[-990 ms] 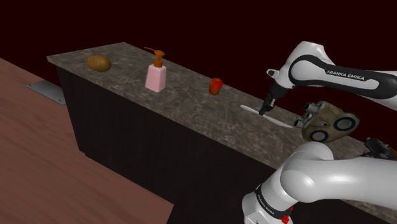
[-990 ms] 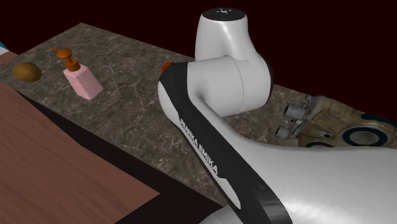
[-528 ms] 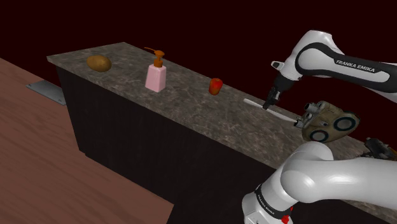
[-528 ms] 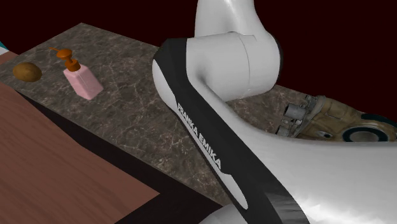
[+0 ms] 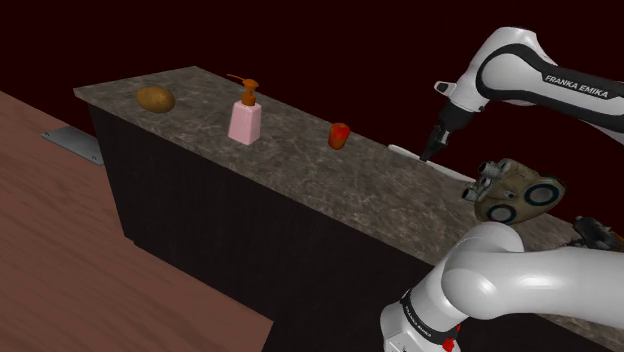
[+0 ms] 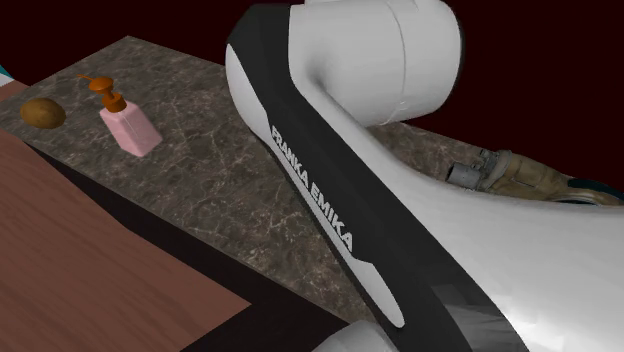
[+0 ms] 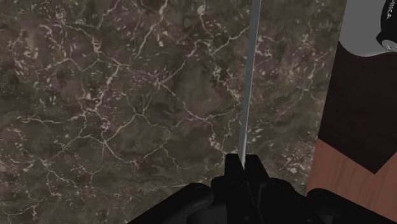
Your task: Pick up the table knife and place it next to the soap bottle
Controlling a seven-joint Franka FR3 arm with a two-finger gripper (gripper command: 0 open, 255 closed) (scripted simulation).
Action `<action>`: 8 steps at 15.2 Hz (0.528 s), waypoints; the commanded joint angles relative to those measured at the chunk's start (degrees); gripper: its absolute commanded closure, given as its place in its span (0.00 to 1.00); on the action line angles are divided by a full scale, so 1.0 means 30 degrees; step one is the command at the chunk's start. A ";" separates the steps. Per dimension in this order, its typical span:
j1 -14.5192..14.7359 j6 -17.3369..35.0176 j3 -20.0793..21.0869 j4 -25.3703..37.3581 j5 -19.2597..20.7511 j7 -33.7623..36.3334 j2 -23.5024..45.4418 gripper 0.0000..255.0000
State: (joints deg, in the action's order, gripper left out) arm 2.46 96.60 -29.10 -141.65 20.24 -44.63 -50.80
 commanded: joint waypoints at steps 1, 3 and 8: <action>0.0084 -0.0469 0.0126 0.0589 -0.0148 -0.0051 0.0120 1.00; 0.0155 -0.0924 0.0274 0.1129 -0.0292 -0.0075 0.0209 1.00; 0.0331 -0.2041 0.0609 0.2530 -0.0631 -0.0141 0.0503 1.00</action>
State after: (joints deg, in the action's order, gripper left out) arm 3.39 91.27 -27.52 -134.89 18.55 -45.01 -49.36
